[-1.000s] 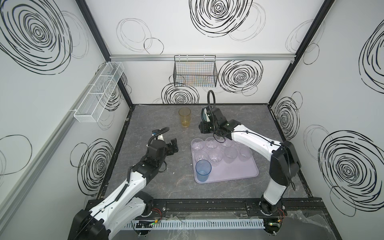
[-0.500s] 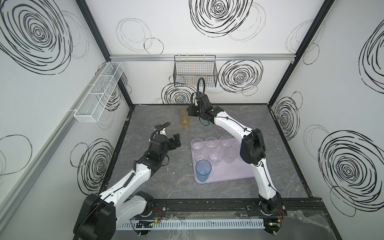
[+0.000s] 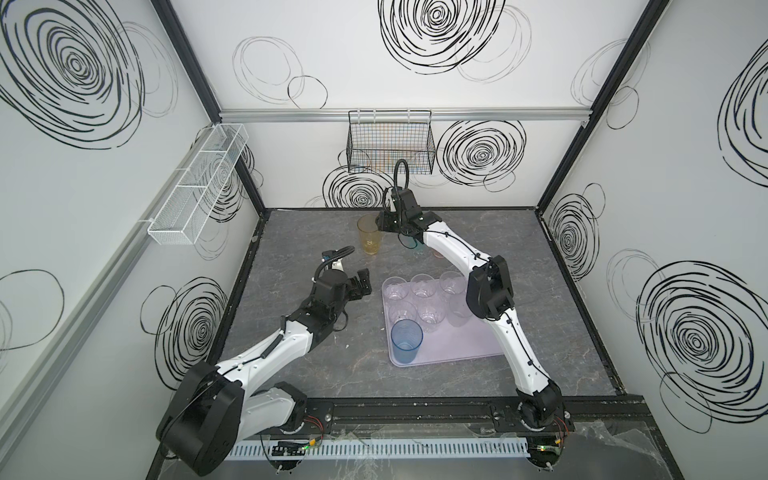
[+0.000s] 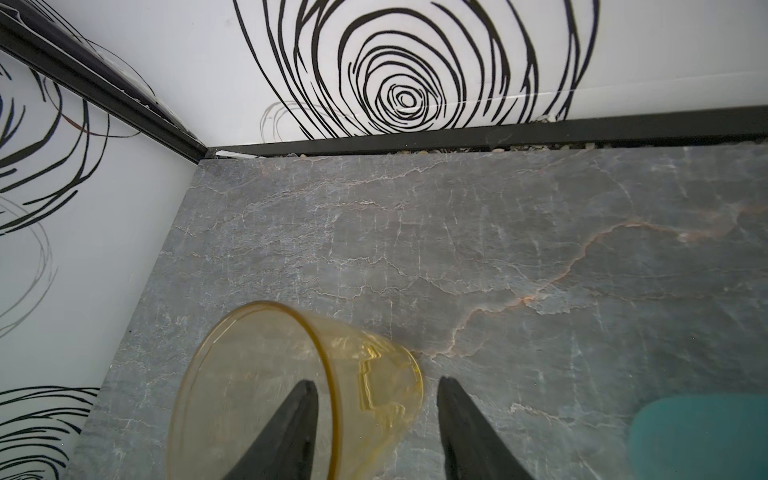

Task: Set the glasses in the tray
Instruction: 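Lower the right gripper onto the yellow cup's rim and close it, then lift the yellow cup with the right gripper and carry it toward the tray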

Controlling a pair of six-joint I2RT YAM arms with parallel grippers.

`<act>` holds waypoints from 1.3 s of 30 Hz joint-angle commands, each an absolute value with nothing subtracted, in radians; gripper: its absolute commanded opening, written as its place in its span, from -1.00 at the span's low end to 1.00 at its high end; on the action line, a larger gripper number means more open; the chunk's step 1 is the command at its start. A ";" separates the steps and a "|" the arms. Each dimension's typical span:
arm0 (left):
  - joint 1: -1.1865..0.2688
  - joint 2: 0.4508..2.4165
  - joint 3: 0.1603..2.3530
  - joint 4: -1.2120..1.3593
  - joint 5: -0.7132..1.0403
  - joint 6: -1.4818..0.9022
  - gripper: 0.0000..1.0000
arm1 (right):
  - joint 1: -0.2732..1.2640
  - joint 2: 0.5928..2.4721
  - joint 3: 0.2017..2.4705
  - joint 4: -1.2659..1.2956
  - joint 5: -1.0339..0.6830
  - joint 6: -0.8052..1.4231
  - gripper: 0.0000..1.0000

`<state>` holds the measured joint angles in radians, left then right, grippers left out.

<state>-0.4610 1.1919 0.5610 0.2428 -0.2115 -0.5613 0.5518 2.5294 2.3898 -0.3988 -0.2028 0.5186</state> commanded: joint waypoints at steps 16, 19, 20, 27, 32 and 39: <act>-0.494 1.170 0.537 0.291 -0.256 -0.572 1.00 | 0.584 2.474 2.334 -0.447 -0.078 0.432 -0.62; -0.497 1.151 0.531 0.281 -0.261 -0.568 0.99 | 0.597 2.461 2.335 -0.464 -0.033 0.414 -0.69; -0.497 1.144 0.529 0.272 -0.264 -0.566 0.99 | 0.598 2.454 2.334 -0.468 -0.033 0.414 -0.72; -0.499 1.028 0.517 0.194 -0.295 -0.554 0.99 | 0.627 2.334 2.296 -0.455 -0.034 0.426 -0.83; -0.514 0.925 0.524 0.114 -0.336 -0.547 0.97 | 0.647 2.226 2.219 -0.443 -0.046 0.440 -0.86; -0.652 0.865 0.644 -0.064 -0.502 -0.454 0.94 | 0.689 2.044 2.045 -0.431 -0.017 0.438 -0.87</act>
